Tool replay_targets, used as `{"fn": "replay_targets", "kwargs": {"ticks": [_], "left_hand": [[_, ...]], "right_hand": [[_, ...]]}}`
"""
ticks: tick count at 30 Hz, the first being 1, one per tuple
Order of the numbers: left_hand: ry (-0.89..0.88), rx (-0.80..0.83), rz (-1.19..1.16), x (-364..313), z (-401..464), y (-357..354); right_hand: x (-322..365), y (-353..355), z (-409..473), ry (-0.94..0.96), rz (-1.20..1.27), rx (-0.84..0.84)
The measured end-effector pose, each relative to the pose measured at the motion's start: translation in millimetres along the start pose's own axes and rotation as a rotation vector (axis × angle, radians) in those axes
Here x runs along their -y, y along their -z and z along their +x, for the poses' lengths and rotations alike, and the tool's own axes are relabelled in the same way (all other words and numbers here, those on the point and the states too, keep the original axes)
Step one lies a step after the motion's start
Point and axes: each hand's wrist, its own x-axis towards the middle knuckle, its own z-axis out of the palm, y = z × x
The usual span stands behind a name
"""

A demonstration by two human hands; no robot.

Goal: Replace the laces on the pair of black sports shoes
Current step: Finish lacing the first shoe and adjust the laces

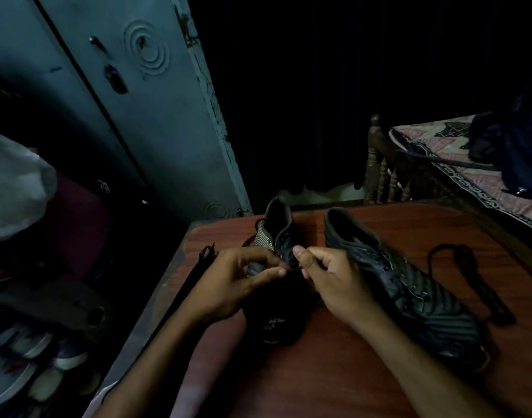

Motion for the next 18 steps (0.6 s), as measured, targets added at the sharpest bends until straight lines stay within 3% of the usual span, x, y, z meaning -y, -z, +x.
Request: {"fn": "replay_targets", "kwargs": {"ticks": [7, 12, 18], "left_hand": [[0.096, -0.098, -0.138, 22.2, -39.2, 18.6], [0.143, -0.099, -0.095, 16.6, -53.2, 13.4], [0.046, -0.067, 0.052, -24.0, -19.6, -22.1]], "right_hand": [[-1.5, 12.4, 8.3, -0.037, 0.121, -0.150], [-1.0, -0.4, 4.2, 0.014, 0.066, -0.061], [0.1, -6.6, -5.4, 0.062, -0.087, -0.021]]}}
